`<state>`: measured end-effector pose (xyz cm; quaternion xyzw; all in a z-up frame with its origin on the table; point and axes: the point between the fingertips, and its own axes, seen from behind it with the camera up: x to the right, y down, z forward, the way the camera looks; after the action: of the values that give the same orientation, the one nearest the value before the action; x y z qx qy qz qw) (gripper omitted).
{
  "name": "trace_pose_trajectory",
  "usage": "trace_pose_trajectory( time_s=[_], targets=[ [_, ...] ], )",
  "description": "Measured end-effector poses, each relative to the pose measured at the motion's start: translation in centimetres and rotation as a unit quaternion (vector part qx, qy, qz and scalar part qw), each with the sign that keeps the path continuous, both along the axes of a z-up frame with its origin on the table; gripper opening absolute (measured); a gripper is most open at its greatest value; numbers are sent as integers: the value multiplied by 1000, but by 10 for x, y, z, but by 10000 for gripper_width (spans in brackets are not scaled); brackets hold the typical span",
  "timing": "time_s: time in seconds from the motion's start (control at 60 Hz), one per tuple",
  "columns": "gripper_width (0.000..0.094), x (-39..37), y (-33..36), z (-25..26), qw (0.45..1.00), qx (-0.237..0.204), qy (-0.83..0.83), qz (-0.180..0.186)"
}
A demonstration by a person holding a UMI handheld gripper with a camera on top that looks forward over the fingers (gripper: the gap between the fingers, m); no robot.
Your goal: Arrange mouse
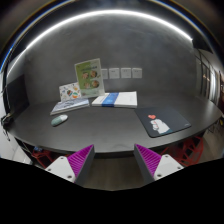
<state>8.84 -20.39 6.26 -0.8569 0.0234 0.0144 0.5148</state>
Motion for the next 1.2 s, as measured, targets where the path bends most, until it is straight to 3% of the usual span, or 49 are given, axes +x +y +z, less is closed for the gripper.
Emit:
trace_pose_trajectory(
  time_s=[0.283, 0.433, 0.533, 0.733, 1.2],
  targets=[
    [834, -49, 33, -23, 997, -20, -4, 76],
    [837, -136, 63, -33, 991, -21, 18, 131],
    [834, -198, 96, -45, 989, -23, 18, 148],
    [845, -280, 163, -73, 990, -54, -2, 130],
    [842, -332, 263, -77, 993, -86, -26, 71]
  ],
)
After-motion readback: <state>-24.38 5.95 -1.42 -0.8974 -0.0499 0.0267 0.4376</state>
